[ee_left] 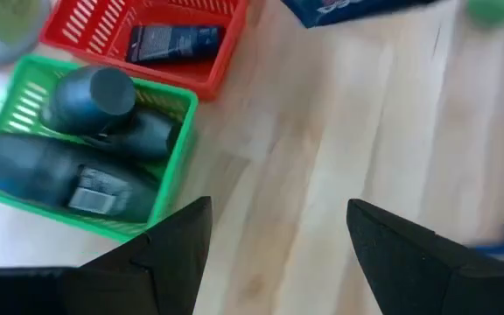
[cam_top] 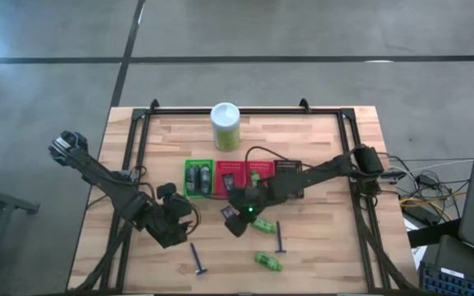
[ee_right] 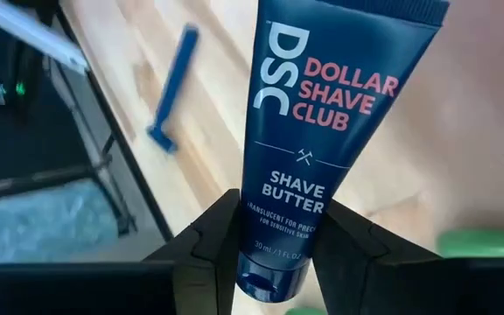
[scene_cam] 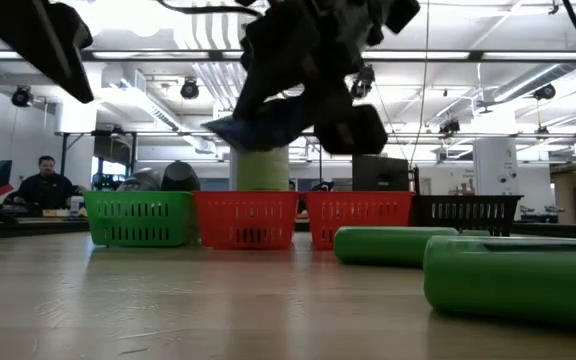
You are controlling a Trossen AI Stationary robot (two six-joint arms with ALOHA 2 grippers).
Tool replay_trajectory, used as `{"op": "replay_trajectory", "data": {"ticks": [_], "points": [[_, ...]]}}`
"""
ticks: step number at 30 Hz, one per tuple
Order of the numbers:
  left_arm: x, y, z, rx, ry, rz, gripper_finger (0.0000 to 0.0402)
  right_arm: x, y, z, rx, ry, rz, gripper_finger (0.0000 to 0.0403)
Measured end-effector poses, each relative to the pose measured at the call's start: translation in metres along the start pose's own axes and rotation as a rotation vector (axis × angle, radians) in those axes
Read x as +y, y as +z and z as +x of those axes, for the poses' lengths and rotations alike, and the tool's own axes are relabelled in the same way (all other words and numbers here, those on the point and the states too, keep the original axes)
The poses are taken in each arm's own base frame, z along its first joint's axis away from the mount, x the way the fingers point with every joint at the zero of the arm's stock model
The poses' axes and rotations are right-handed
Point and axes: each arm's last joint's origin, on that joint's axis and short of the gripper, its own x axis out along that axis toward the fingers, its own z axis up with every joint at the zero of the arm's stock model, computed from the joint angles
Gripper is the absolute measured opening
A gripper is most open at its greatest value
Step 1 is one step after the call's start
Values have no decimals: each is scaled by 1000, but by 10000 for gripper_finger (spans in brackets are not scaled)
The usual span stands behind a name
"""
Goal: Pick & Place Travel size toiletries
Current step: Put the dark blue shaving cream in the left red bin
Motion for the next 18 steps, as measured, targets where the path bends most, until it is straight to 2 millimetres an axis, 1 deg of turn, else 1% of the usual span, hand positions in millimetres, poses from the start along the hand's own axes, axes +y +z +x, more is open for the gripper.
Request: {"op": "replay_trajectory", "data": {"ticks": [3, 6, 8, 11, 13, 15, 17, 18], "points": [[-1, 5, -2, -56, -57, -134, 268, 5, 6, -17, -69, 17, -1, 113], [-1, 12, -6, -171, -148, -243, 258, 11, 12, -35, -128, 57, -9, 117], [1, 15, -10, -272, -195, -283, 247, 15, 13, -43, -142, 75, -42, 115], [11, 15, -15, -388, -251, -365, 231, 21, 11, -56, -158, 108, -76, 110], [19, 14, -14, -422, -308, -464, 225, 25, 10, -65, -171, 125, -94, 109], [28, 9, -12, -434, -346, -528, 224, 27, 10, -70, -179, 134, -130, 112], [35, 4, -13, -455, -369, -534, 224, 25, 9, -72, -167, 113, -169, 115], [38, 3, -15, -474, -376, -508, 225, 24, 8, -72, -150, 113, -192, 115]]}}
